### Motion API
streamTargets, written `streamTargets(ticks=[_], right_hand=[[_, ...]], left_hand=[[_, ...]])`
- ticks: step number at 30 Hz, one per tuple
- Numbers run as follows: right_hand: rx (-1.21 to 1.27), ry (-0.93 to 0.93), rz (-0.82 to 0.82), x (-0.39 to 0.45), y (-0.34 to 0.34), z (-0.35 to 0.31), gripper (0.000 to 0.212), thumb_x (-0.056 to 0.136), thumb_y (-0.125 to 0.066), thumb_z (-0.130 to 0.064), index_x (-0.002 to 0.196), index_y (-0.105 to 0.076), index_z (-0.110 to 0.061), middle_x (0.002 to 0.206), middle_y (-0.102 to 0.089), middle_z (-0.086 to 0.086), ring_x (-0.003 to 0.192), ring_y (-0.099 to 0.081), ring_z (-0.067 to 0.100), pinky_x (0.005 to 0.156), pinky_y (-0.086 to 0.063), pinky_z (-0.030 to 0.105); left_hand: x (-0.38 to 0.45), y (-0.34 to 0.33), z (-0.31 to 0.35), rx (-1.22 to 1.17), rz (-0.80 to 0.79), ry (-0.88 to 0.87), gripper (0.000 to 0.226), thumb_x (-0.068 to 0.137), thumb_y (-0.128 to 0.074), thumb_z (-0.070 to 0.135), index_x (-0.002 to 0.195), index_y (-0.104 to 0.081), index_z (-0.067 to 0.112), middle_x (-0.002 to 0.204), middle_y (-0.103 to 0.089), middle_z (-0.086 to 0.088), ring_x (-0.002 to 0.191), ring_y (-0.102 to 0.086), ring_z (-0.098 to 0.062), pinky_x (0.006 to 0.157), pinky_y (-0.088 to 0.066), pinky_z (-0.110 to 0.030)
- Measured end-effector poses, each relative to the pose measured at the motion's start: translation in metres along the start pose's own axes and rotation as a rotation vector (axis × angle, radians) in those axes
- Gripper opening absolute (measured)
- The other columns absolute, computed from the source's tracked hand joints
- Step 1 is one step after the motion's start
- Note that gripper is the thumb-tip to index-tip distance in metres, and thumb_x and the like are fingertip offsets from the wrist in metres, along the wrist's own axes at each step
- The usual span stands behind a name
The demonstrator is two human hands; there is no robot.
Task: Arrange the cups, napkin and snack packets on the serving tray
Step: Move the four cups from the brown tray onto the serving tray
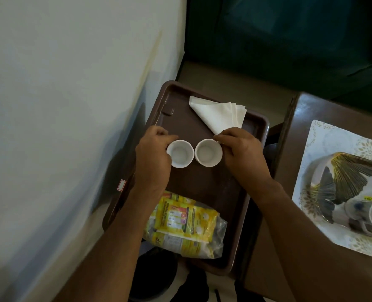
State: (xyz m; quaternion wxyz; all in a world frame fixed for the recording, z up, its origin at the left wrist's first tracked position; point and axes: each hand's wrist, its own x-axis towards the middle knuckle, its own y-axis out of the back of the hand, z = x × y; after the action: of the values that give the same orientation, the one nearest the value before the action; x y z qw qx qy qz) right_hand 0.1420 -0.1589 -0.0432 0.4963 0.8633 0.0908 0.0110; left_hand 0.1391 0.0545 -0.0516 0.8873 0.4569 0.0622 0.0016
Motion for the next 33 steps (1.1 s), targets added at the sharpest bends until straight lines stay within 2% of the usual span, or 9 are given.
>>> streamTargets(ticks=[5,11,14,18,21,24,28,30,33], right_hand=[[0.011,-0.155,0.129,-0.024,-0.008,-0.011,0.023,0.091,-0.066,0.002,0.109,-0.079,-0.003,0.101,-0.075,0.016,0.095,-0.07,0.033,0.084,-0.059,0.045],[0.023,-0.36,0.222,-0.047,-0.02,-0.033,0.014,0.085,-0.066,0.0,0.083,-0.079,-0.006,0.074,-0.068,0.01,0.067,-0.064,0.026,0.061,-0.047,0.029],[0.079,-0.448,0.244,-0.056,-0.027,-0.041,0.009,0.085,-0.072,-0.009,0.077,-0.075,-0.007,0.069,-0.066,0.008,0.062,-0.062,0.025,0.057,-0.048,0.033],[0.112,-0.487,0.257,-0.066,-0.035,-0.048,0.024,0.087,-0.075,-0.021,0.066,-0.068,-0.011,0.06,-0.061,0.001,0.055,-0.055,0.017,0.053,-0.046,0.033],[0.162,-0.512,0.259,-0.068,-0.038,-0.048,0.024,0.089,-0.074,-0.023,0.069,-0.072,-0.01,0.062,-0.064,0.003,0.057,-0.058,0.019,0.056,-0.05,0.039],[0.211,-0.52,0.286,-0.069,-0.04,-0.047,0.021,0.09,-0.075,-0.021,0.073,-0.075,-0.007,0.064,-0.068,0.006,0.059,-0.062,0.021,0.058,-0.052,0.041],[0.219,-0.48,0.35,-0.071,-0.04,-0.049,0.019,0.089,-0.076,-0.017,0.072,-0.076,-0.007,0.062,-0.067,0.005,0.056,-0.062,0.018,0.055,-0.052,0.038],[0.226,-0.455,0.388,-0.073,-0.038,-0.049,0.018,0.089,-0.076,-0.016,0.074,-0.077,-0.007,0.062,-0.068,0.005,0.055,-0.062,0.018,0.054,-0.052,0.037],[0.246,-0.424,0.451,-0.079,-0.031,-0.046,0.014,0.088,-0.077,-0.013,0.075,-0.079,-0.007,0.062,-0.068,0.004,0.054,-0.061,0.016,0.053,-0.049,0.034]], left_hand=[[-0.025,0.0,0.004,-0.04,0.078,0.133,0.026,0.092,-0.072,0.003,0.118,-0.076,0.003,0.117,-0.072,-0.015,0.106,-0.069,-0.029,0.086,-0.045,-0.025],[-0.052,-0.002,0.012,-0.053,0.116,0.267,0.027,0.096,-0.068,0.001,0.121,-0.076,0.006,0.11,-0.075,-0.012,0.099,-0.072,-0.024,0.081,-0.045,-0.017],[-0.059,-0.002,0.017,-0.094,0.099,0.312,0.018,0.095,-0.071,0.01,0.11,-0.08,0.007,0.093,-0.078,-0.008,0.081,-0.073,-0.02,0.066,-0.041,-0.011],[-0.067,-0.005,0.025,-0.112,0.099,0.347,0.011,0.09,-0.076,0.017,0.084,-0.08,0.009,0.07,-0.073,-0.004,0.058,-0.062,-0.015,0.054,-0.046,-0.022],[-0.071,-0.01,0.029,-0.142,0.121,0.361,0.009,0.091,-0.078,0.016,0.085,-0.081,0.01,0.069,-0.074,-0.002,0.053,-0.051,-0.002,0.05,-0.038,-0.013],[-0.074,-0.014,0.032,-0.165,0.138,0.333,0.009,0.092,-0.077,0.017,0.09,-0.083,0.009,0.072,-0.076,-0.003,0.056,-0.058,-0.007,0.053,-0.036,-0.01],[-0.081,-0.02,0.037,-0.248,0.18,0.313,0.014,0.095,-0.076,0.019,0.092,-0.084,0.008,0.072,-0.075,-0.004,0.062,-0.069,-0.015,0.057,-0.057,-0.034],[-0.086,-0.023,0.039,-0.279,0.215,0.317,0.013,0.095,-0.076,0.017,0.092,-0.083,0.007,0.07,-0.074,-0.006,0.062,-0.07,-0.018,0.058,-0.058,-0.046],[-0.093,-0.027,0.046,-0.317,0.264,0.315,0.011,0.094,-0.076,0.014,0.092,-0.083,0.007,0.071,-0.074,-0.006,0.062,-0.071,-0.02,0.057,-0.059,-0.048]])
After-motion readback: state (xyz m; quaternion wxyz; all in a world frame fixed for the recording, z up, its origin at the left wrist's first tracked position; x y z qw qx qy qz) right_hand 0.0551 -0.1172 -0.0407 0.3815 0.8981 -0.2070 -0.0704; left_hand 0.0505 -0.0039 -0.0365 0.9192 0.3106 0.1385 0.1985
